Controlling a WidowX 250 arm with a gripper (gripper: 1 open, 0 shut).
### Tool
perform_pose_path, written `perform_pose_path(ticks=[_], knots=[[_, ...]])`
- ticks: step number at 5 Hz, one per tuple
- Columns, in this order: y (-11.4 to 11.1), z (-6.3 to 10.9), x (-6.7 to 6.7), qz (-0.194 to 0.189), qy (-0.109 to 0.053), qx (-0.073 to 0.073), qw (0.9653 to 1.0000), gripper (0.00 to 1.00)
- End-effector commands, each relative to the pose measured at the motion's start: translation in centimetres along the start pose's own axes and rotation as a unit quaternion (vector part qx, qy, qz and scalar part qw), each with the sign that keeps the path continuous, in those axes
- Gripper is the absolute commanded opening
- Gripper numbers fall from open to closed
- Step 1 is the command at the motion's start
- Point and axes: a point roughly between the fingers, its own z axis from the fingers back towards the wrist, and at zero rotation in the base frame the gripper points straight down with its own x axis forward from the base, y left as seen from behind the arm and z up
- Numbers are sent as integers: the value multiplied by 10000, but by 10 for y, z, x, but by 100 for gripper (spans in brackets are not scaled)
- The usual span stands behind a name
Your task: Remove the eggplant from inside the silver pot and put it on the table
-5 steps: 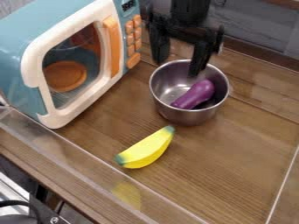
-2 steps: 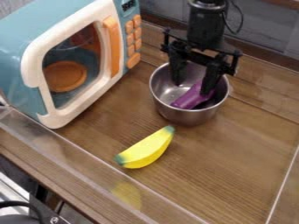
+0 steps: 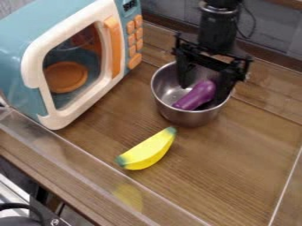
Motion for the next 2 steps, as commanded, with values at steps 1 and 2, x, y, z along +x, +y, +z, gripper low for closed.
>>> perform_pose_path(ticks=[1, 2], knots=[[-14, 15, 12, -34, -311, -32, 9995, 100], [-7, 16, 18, 55, -331, -31, 9994, 100]])
